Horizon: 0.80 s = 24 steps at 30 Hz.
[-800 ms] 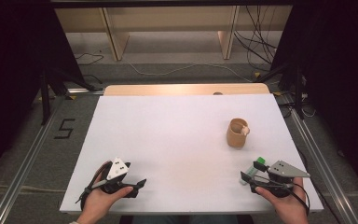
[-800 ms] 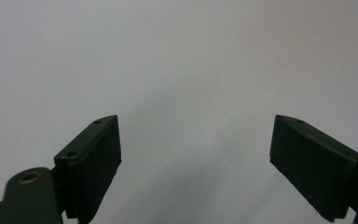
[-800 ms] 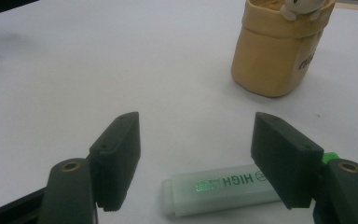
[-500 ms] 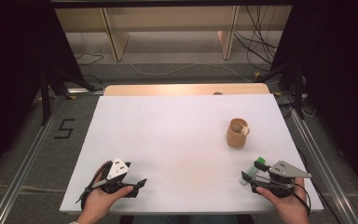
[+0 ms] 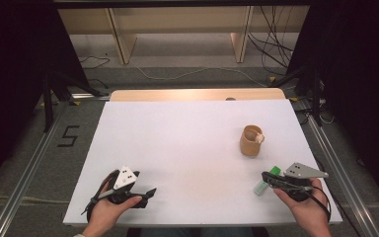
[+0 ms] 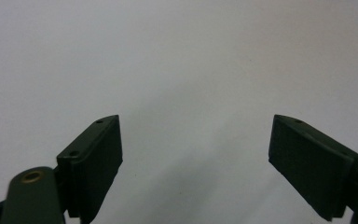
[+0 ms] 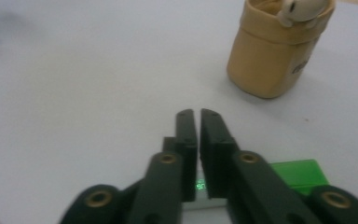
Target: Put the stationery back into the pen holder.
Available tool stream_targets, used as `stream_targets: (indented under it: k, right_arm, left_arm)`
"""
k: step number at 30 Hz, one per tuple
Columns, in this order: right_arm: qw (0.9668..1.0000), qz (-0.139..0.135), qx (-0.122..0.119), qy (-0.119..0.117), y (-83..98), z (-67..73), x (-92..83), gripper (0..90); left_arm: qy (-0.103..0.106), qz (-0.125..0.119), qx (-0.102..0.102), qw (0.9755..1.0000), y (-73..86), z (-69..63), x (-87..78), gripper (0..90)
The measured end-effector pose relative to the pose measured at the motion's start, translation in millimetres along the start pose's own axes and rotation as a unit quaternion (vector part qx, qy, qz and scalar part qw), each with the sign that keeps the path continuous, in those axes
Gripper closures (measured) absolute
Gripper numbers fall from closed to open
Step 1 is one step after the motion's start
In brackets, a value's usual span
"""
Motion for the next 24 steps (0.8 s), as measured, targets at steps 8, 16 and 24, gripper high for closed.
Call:
stream_targets:
  k: [8,16,24]
  right_arm:
    - [0.9966,0.079,0.015,-0.022,6.3,9.9,17.3,90.0]
    - [0.9923,0.120,0.014,-0.026,9.4,13.7,36.4,90.0]
    - [0.9902,0.138,0.015,-0.019,11.8,11.1,39.3,90.0]
  left_arm:
    - [0.002,0.002,0.003,1.0000,0.2,-0.2,1.3,17.7]
    - [0.002,0.002,0.002,1.0000,0.5,0.2,2.7,18.2]
    - [0.002,0.005,0.006,1.0000,0.4,0.0,2.4,18.2]
Point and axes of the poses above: each handheld gripper's, and its own axes: x roughly forward along the jaws, y roughly out of its underside, z roughly to its left, the point moved 6 cm from there along x, roughly forward along the jaws, and after that the axes turned 10 degrees about -z, right-handed, at the moved point
